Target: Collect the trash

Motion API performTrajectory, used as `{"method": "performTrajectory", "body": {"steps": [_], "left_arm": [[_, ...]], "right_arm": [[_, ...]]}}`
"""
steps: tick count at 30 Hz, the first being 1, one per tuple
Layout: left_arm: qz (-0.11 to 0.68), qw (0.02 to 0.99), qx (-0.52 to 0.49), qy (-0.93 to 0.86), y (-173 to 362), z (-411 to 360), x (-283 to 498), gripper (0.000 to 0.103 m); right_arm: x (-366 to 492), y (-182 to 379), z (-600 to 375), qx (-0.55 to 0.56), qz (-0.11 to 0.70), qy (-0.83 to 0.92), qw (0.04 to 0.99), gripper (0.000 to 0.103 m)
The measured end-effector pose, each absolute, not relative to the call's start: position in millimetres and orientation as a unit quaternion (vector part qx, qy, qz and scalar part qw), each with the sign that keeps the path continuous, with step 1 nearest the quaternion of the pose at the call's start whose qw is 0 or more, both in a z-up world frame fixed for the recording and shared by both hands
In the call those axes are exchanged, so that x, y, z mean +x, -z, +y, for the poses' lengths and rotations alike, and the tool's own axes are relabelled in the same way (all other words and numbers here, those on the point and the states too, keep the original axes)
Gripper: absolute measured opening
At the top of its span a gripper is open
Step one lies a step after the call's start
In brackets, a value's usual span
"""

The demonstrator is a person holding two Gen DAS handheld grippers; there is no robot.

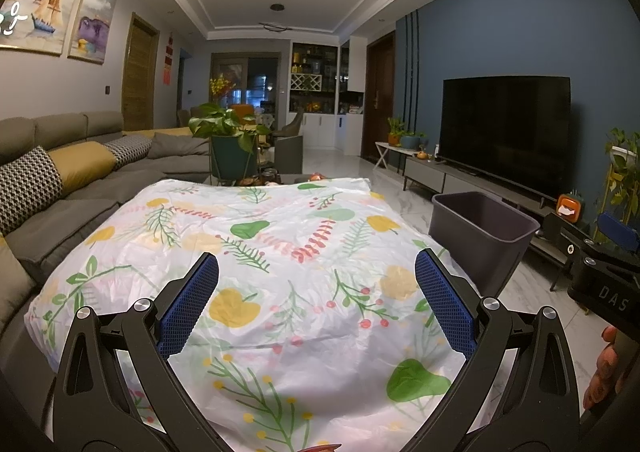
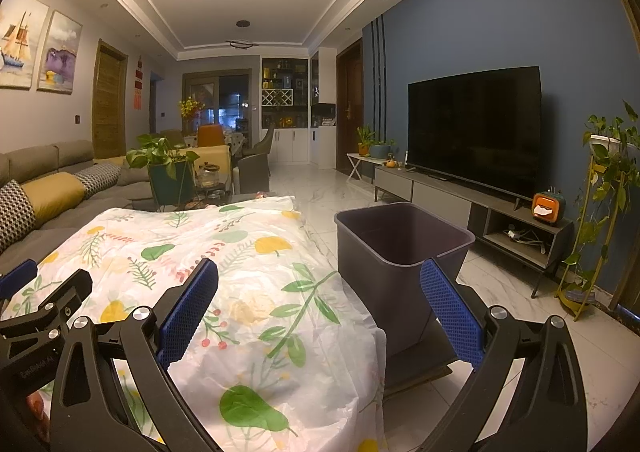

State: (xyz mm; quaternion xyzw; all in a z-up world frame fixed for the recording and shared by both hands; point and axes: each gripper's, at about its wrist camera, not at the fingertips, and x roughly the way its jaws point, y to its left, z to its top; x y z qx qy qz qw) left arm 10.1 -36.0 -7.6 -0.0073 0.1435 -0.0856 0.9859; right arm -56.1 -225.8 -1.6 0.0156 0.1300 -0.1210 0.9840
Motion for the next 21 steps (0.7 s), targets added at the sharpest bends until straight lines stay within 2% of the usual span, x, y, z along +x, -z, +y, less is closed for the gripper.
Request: {"method": "performTrajectory", "body": {"steps": [11, 17, 21], "left_arm": [[0.141, 0.986, -0.008, 0.084, 6.6, -33.4, 9.6, 0.097], [0.149, 0.985, 0.001, 0.086, 6.4, -33.0, 12.5, 0.075], [0.149, 0.985, 0.001, 0.087, 5.1, -32.4, 11.2, 0.075]], "right_arm": [[-54.9, -0.4, -222.6, 0.015, 0.129, 0.120, 0.984, 0.097], [-51.6, -1.6, -218.1, 0.015, 0.129, 0.117, 0.985, 0.097], [-49.5, -1.5, -216.1, 0.014, 0.128, 0.115, 0.985, 0.097]]}}
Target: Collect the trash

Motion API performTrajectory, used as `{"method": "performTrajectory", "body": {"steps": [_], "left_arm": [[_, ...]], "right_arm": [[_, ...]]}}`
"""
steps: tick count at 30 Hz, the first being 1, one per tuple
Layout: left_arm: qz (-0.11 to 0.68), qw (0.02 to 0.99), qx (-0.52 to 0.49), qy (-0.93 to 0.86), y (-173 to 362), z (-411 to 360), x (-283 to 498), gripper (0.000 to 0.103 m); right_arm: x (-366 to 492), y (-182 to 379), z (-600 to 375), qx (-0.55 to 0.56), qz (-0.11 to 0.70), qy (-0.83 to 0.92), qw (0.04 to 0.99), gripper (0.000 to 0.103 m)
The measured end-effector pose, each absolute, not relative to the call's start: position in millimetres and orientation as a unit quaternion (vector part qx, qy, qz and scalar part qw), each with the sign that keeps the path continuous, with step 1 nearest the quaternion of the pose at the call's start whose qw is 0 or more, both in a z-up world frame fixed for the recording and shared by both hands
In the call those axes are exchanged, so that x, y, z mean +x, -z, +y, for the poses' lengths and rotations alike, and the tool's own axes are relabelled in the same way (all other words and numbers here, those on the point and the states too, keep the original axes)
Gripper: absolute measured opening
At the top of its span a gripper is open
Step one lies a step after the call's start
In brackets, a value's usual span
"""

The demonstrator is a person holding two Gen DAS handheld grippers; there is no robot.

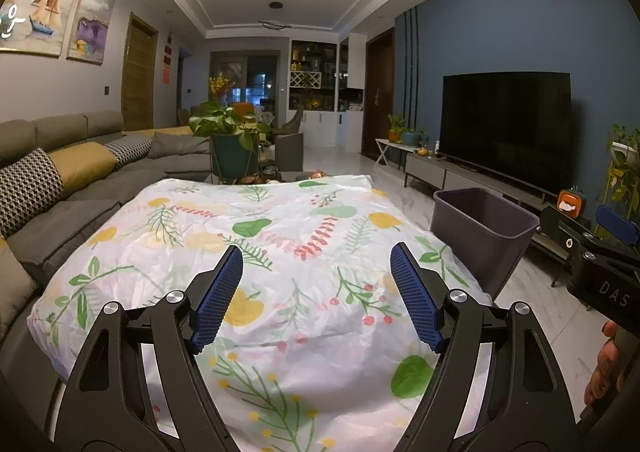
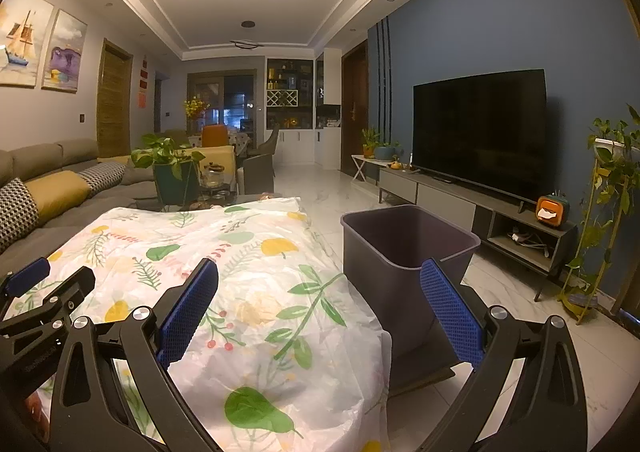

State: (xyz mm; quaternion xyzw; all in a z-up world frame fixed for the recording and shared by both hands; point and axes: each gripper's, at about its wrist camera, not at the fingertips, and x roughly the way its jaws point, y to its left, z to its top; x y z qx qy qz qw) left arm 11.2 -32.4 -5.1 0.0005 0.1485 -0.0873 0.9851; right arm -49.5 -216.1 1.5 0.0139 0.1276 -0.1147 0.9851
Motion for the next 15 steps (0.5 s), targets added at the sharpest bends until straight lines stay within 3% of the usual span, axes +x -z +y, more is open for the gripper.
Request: {"method": "performTrajectory", "body": {"steps": [4, 8, 10, 15], "left_arm": [[0.147, 0.986, 0.000, 0.084, 4.2, -30.7, 11.0, 0.076], [0.145, 0.986, 0.004, 0.080, 2.2, -31.0, 9.2, 0.091], [0.142, 0.987, 0.006, 0.074, 2.0, -31.3, 8.3, 0.093], [0.142, 0.987, -0.001, 0.072, 0.0, -28.3, 8.2, 0.094]], "right_arm": [[-48.5, -2.3, -215.3, 0.015, 0.125, 0.114, 0.985, 0.097], [-48.0, -1.8, -215.6, 0.018, 0.125, 0.113, 0.985, 0.097], [-47.8, -1.7, -216.2, 0.018, 0.125, 0.113, 0.986, 0.097], [-47.2, -1.6, -216.5, 0.020, 0.123, 0.111, 0.986, 0.097]]}}
